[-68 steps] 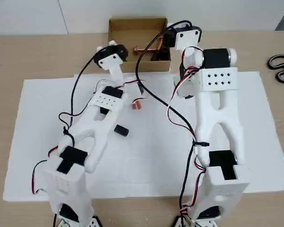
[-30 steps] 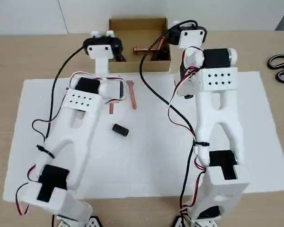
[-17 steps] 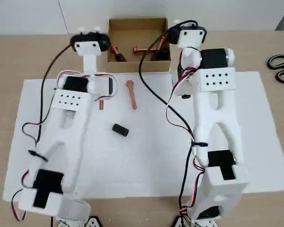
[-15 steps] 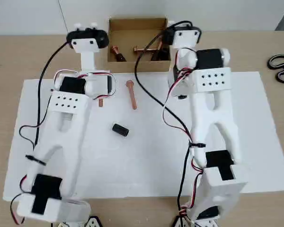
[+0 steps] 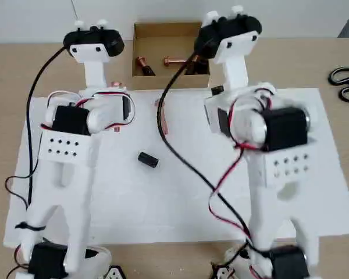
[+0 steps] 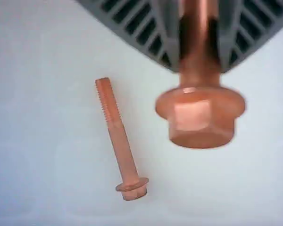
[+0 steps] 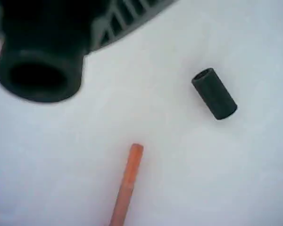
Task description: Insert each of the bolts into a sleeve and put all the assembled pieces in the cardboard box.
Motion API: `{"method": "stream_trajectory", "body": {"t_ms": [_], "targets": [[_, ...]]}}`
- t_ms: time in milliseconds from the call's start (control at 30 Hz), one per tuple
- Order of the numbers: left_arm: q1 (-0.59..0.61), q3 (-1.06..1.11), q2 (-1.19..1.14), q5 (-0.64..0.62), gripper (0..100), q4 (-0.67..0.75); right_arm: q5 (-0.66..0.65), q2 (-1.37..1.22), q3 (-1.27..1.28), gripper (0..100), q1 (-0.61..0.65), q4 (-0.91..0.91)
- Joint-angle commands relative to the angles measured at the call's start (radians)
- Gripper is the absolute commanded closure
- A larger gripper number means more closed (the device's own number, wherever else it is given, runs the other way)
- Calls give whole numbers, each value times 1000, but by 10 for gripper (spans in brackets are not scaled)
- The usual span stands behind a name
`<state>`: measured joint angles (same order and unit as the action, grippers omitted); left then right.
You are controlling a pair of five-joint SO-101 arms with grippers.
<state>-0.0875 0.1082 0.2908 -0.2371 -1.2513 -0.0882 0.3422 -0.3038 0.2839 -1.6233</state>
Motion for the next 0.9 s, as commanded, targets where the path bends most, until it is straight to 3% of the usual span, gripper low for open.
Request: {"method": "stream_trajectory", "body": {"t_ms": [0, 300, 400, 600, 767, 867], "targets": [[6, -24, 98, 5, 994, -5, -41, 188, 170, 990, 27, 111], [-32, 143, 123, -35, 994, -3, -60, 409, 761, 995, 28, 624], [-75, 160, 210, -52, 994, 26, -61, 446, 875, 995, 31, 717], [-189, 326, 430, 21, 994, 265, -61, 519, 1005, 995, 31, 809], [-198, 539, 569, 170, 994, 457, -61, 572, 1165, 995, 39, 923], [-198, 633, 626, 192, 994, 535, -60, 607, 1255, 995, 47, 1000]]}}
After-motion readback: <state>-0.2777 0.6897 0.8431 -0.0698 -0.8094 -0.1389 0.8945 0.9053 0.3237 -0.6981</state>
